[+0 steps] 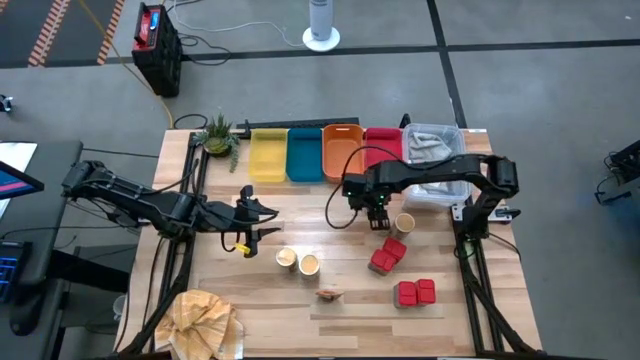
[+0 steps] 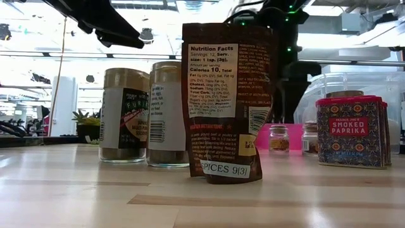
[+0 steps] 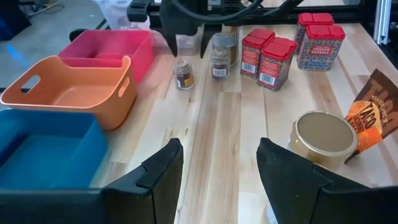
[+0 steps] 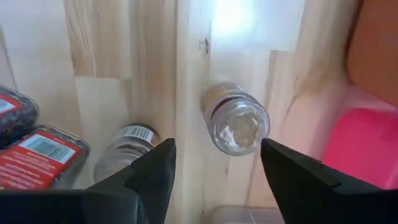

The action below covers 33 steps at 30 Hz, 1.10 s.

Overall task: Sort spices by type
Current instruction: Put the top brown spice bottle into the red bin

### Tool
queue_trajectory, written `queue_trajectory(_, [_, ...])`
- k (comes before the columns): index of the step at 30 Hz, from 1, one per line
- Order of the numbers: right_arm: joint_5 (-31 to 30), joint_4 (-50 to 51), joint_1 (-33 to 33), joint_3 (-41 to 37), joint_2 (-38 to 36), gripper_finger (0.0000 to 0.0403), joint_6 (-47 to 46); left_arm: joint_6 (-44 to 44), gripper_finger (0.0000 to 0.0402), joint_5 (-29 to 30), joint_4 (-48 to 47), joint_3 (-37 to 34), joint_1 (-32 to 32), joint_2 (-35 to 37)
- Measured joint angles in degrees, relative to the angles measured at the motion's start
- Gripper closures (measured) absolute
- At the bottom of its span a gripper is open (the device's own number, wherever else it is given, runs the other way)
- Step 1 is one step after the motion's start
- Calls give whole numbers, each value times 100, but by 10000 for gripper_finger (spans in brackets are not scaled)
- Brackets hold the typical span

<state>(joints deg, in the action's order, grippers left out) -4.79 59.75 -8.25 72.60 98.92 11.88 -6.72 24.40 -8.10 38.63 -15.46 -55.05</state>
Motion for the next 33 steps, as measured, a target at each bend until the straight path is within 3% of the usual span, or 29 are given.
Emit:
queue_trajectory(10, [58,-168,-55,2,186,48,488,258,205,7,18,0,2,0])
queue_trajectory(15, [-7,-343,-113,2,497,40,605,297,205,9,0,0,2,0])
queue_trajectory(22, [-288,-374,-140,2,905,79,661,291,205,9,-16,0,2,0])
queue_trajectory(30, [-286,-299,-308,4,882,194,678,289,205,9,-26,0,2,0])
queue_trajectory(33, [-285,-288,-329,12,876,205,727,289,205,7,-26,0,2,0])
